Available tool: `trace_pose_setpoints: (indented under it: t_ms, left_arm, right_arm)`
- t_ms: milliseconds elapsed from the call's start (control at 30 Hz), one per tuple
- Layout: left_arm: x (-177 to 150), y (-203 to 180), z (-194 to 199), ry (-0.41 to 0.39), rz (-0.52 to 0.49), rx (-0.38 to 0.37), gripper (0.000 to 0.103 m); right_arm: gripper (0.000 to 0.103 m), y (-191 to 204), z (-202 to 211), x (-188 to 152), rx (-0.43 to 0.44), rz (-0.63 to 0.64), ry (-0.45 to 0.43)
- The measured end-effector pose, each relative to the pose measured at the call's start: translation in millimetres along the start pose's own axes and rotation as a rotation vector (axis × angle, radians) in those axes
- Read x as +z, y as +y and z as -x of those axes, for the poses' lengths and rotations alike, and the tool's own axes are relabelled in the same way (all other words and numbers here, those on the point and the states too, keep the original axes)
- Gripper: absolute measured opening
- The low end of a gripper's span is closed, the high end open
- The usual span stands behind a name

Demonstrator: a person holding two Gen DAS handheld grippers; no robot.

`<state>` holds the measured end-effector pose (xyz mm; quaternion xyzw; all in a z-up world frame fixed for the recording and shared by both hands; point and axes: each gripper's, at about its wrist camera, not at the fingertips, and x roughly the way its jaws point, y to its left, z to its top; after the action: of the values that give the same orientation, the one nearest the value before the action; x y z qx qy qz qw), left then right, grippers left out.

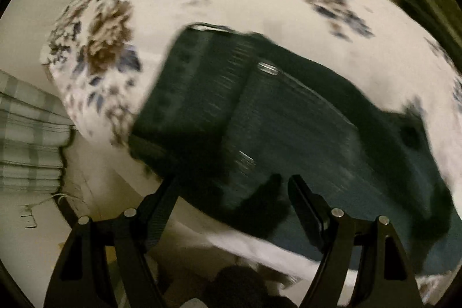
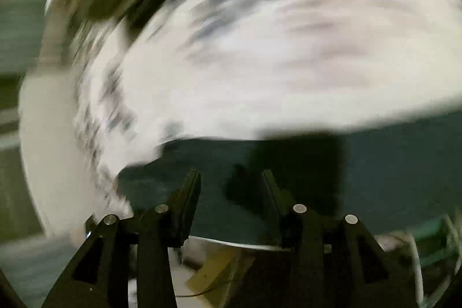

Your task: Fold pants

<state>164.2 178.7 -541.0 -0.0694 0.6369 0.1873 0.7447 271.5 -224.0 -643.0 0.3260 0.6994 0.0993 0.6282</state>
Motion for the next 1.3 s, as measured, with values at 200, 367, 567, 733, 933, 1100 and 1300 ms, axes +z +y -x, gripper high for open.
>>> trace_pose_setpoints:
  t_ms: [200,367,567,733,933,1100,1300]
  left_arm:
    - [24,18,-19,0.019,-0.007,-0.04,0.085]
    - [19,26,-25,0.024,-0.028,-0.076,0.09]
    - [19,52,-41,0.075,0.039,-0.172,0.095]
    - [19,59,-41,0.089,0.038,-0.194,0.095]
    - [31,87,-23,0.054,0.093,-0.194,0.095]
    - [45,104,-38,0.048,0.111,-0.126,0.095]
    - [56,120,-67,0.07,0.111,-0.074,0.095]
  right_arm:
    - [0.051,94,-129,37,-0.146,0.207,0.221]
    - [0.013,109,-155,41,-0.232,0.227,0.23]
    - [0.0,102,-112,78,-0.251,0.151,0.05]
    - [0.008,99,-89,105,-0.139,0.122,0.074]
    - [0.073,110,-131,68,-0.274,0.339,0.234]
    - [0.013,98,-157,54,-0.318,0.385,0.181]
    - [0.0,58,-111,80,-0.273,0.21,0.021]
